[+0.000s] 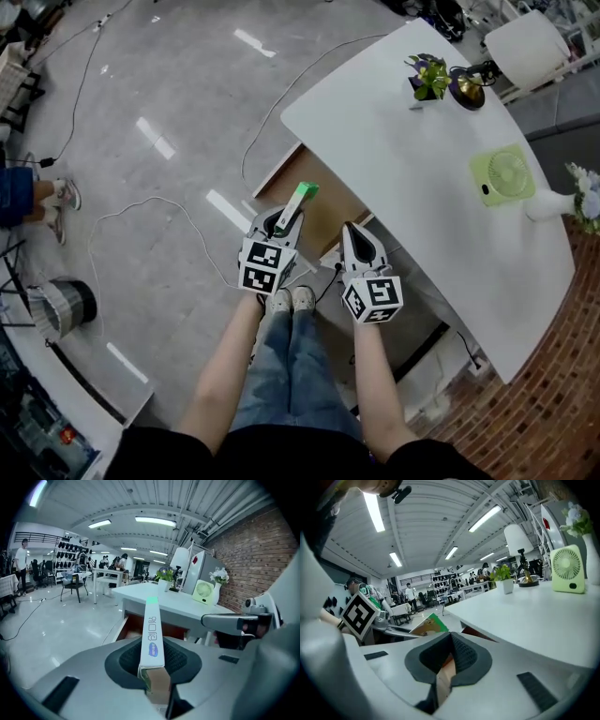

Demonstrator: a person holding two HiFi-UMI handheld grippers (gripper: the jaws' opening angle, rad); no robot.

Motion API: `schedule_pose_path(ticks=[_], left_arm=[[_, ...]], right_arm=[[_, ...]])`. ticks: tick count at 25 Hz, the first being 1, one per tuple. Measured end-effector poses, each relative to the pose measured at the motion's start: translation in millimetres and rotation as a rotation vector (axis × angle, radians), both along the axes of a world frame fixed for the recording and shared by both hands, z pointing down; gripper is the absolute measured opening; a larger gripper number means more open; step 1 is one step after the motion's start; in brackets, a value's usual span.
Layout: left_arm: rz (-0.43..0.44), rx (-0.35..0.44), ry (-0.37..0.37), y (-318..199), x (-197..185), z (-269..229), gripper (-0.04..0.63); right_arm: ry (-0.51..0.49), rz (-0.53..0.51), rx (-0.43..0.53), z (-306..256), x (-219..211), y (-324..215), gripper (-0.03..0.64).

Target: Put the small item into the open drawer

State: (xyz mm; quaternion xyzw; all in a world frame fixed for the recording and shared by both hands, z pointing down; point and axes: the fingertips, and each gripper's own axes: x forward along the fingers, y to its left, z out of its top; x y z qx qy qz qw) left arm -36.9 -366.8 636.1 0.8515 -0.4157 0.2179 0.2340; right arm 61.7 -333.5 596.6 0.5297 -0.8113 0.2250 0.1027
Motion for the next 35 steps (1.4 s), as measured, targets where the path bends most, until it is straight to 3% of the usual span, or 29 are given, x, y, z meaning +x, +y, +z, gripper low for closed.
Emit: schedule_pose_path(ticks=[14, 35], left_arm=[[-0.020, -0.199, -0.089, -38.1, 37.7, 129.1, 0.091], [-0.009, -0.392, -0.165, -42.7, 68.6, 217.6, 0.094]], right_arm=[[0.025, 0.047, -0.107, 93.1, 12.3, -32.3, 0.002], [0.047, 0.089, -0.169, 130.7, 25.3, -40.9, 0.002]])
